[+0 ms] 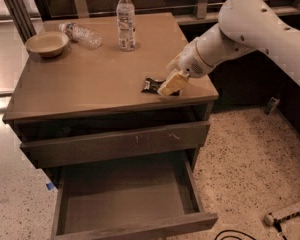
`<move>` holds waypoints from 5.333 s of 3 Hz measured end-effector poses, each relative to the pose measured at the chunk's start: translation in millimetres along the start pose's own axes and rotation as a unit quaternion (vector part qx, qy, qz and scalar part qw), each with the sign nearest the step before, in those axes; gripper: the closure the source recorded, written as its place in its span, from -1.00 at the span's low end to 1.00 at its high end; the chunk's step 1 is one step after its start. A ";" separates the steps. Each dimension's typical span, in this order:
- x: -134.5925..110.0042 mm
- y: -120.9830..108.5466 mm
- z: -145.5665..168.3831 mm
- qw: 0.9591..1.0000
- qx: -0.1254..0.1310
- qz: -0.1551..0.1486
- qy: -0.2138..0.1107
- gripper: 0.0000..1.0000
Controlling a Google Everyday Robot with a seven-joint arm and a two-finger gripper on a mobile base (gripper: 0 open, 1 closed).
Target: Place rxbar chocolate into middle drawer
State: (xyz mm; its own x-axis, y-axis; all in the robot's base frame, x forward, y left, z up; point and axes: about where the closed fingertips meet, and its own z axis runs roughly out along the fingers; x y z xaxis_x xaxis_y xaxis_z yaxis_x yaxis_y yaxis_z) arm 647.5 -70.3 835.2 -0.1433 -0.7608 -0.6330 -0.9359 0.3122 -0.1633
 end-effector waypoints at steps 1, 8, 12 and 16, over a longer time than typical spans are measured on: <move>7.6 -2.5 4.4 1.000 -0.001 0.007 0.008 -0.22; -28.6 34.9 -36.2 0.999 -0.016 -0.020 -0.029 1.00; -27.0 148.4 -69.0 0.996 -0.072 -0.025 -0.042 1.00; 81.5 210.1 30.9 0.987 -0.151 0.031 -0.046 1.00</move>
Offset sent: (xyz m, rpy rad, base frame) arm 0.0056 -0.0141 -0.0185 -0.0283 0.0369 -0.0345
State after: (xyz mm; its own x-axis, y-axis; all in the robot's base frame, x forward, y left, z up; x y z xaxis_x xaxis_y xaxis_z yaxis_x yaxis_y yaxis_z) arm 449.1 -49.1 725.9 -0.1860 -0.6867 -0.7028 -0.9816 0.1620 0.1015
